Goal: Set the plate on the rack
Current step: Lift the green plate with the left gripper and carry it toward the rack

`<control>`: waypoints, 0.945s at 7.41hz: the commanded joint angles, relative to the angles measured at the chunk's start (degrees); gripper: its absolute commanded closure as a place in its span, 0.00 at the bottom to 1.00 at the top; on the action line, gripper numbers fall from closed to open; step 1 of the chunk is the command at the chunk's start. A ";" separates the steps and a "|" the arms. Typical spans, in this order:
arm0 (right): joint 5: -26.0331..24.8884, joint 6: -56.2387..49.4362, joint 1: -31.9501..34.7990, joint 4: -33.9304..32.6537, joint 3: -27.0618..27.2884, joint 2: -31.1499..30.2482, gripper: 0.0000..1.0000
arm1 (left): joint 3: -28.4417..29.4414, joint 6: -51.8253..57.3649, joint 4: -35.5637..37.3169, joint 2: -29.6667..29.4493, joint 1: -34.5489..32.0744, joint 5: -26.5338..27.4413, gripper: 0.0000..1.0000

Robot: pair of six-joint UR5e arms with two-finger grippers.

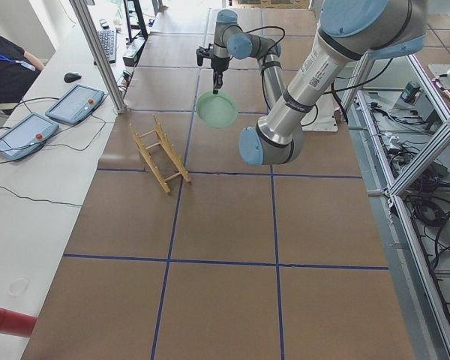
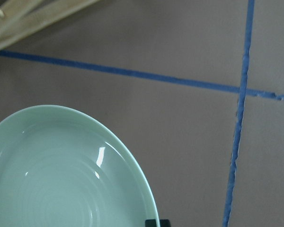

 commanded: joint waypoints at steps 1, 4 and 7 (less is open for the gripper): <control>0.00 -0.02 0.02 0.00 0.00 0.00 0.00 | -5.53 7.19 5.77 -1.04 -6.30 -0.24 1.00; 0.00 -0.02 -0.07 0.00 0.00 0.00 0.00 | -9.33 15.21 4.31 -0.34 -18.59 -6.63 1.00; 0.00 -0.02 -0.07 0.00 0.00 0.00 0.00 | -8.55 12.95 -13.29 5.34 -21.69 -10.43 1.00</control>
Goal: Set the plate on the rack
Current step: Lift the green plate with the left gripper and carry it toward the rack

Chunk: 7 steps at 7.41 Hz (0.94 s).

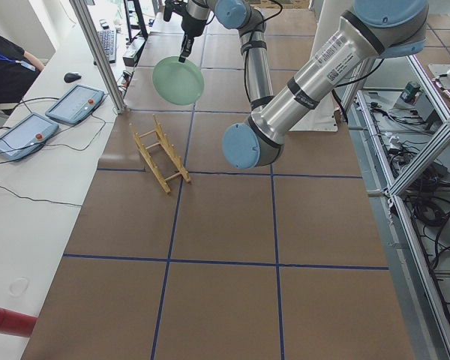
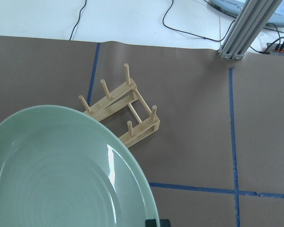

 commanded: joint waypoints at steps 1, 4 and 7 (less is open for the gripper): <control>0.00 0.00 0.05 0.00 0.00 0.00 0.00 | 0.62 -6.58 -19.58 8.03 -1.45 -1.93 1.00; 0.00 0.00 0.05 0.00 -0.09 0.00 0.00 | 7.37 -21.61 -44.67 12.73 -3.65 -3.34 1.00; 0.00 0.00 -0.04 -0.09 -0.09 0.00 0.00 | 16.60 -36.74 -70.23 15.88 -4.97 -3.96 1.00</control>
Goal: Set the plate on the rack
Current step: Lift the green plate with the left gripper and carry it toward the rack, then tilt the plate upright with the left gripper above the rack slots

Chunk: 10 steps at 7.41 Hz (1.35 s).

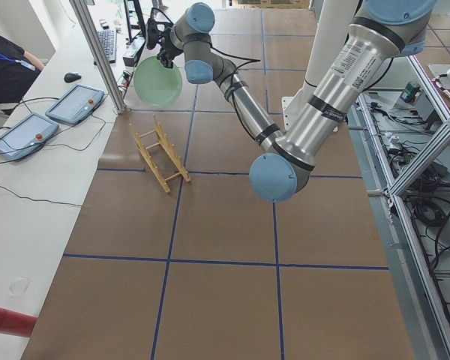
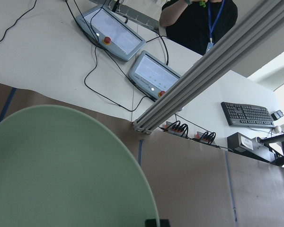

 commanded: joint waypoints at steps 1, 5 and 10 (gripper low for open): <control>0.00 0.00 0.07 0.02 0.06 0.00 0.00 | 7.48 -10.20 -20.60 3.22 -0.39 -0.06 1.00; 0.00 0.00 -0.02 0.02 -0.03 0.00 0.00 | 20.06 -14.54 -43.77 3.94 -0.39 0.37 1.00; 0.00 0.00 -0.02 0.02 0.06 0.00 0.00 | 29.04 -22.53 -51.64 -0.62 0.05 8.43 1.00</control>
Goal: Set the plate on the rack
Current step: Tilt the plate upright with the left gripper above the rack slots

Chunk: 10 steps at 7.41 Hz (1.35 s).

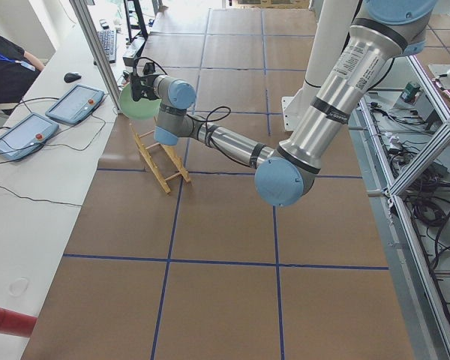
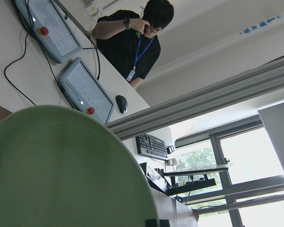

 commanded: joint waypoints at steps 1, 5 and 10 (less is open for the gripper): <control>0.00 0.00 0.06 0.00 0.01 0.00 0.00 | 3.53 -3.95 -1.58 -2.50 0.29 4.93 1.00; 0.00 0.00 0.06 0.00 0.01 0.00 0.00 | 9.61 -3.88 -4.13 -4.54 3.35 8.36 1.00; 0.00 0.00 -0.03 0.00 -0.08 0.00 0.00 | 10.49 -3.70 -4.66 -4.01 4.07 8.30 1.00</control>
